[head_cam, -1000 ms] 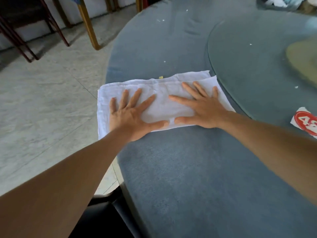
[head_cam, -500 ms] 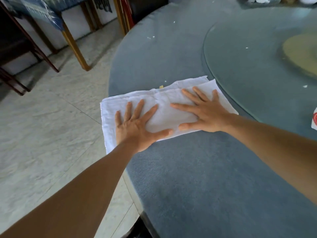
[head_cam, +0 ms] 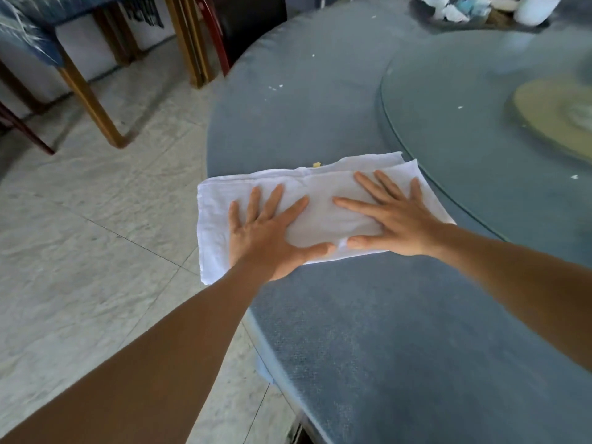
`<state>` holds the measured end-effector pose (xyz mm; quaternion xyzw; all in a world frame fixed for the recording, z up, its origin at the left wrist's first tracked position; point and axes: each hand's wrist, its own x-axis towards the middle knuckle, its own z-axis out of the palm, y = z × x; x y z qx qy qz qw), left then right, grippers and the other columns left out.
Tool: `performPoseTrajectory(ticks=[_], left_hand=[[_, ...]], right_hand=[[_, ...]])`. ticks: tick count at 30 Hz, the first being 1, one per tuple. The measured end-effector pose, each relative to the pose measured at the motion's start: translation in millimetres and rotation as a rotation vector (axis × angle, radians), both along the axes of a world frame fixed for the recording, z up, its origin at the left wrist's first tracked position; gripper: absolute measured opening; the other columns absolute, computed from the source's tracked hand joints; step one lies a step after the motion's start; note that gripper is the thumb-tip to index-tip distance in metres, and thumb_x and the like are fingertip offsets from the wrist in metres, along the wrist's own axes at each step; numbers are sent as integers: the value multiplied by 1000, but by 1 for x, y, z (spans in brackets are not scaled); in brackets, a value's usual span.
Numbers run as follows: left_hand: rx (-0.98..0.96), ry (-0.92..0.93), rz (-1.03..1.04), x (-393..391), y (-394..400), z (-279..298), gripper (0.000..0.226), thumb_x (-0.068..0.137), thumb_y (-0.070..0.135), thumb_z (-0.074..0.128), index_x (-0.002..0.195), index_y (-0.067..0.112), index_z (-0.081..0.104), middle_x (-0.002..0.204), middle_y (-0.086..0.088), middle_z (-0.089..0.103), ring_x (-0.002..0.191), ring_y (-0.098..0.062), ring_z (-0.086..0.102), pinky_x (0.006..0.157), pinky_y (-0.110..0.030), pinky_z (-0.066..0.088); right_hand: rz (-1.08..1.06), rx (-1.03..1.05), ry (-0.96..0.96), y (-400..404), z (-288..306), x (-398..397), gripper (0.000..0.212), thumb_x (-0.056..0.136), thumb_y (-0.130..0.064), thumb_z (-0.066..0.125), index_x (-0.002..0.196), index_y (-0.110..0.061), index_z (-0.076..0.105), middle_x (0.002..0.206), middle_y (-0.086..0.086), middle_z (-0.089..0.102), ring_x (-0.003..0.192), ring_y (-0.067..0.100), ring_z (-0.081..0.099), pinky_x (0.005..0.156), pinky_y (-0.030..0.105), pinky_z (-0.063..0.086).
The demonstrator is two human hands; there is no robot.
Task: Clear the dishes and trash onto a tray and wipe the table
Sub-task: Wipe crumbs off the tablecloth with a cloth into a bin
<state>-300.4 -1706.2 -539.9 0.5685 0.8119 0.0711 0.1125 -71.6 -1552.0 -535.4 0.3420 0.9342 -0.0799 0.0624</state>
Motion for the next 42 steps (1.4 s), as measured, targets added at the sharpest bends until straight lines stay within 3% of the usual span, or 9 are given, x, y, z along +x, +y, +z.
performPoseTrajectory(ticks=[24,42], left_hand=[[18,6,-216,-105,123,-1,119,44,113,19,152,64,6,171,19,-7,156,-16,-19,122,-55,-13],[56,-3,-337,-188,268,-3,113,48,114,18,149,68,4,170,20,-4,157,-16,-14,123,-55,-10]], right_hand=[[-192,-2,12,78,-6,-77,83,63,-109,16,139,-83,-5,171,-18,-18,159,23,-17,114,79,-4],[-338,32,28,188,-5,-149,84,62,-109,8,139,-83,-10,172,-13,-19,159,27,-18,113,78,-7]])
